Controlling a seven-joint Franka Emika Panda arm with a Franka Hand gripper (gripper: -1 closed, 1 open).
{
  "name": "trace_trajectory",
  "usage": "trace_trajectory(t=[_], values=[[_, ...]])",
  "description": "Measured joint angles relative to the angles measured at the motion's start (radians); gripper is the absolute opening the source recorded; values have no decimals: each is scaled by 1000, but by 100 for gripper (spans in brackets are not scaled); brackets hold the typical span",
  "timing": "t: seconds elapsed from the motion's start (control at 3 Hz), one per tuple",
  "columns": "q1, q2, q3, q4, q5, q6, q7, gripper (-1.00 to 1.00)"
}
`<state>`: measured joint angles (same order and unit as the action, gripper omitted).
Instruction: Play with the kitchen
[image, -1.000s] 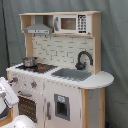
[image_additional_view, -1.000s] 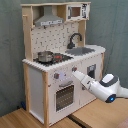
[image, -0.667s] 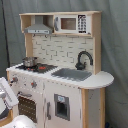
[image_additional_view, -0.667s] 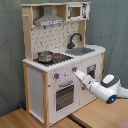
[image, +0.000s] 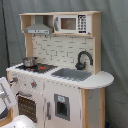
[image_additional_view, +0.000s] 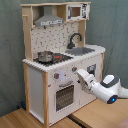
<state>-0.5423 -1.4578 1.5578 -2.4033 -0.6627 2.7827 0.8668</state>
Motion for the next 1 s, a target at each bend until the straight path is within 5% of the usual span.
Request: trace_trajectory(t=[1.0], values=[[0,-8,-2,-48,-1,-1,336,100]])
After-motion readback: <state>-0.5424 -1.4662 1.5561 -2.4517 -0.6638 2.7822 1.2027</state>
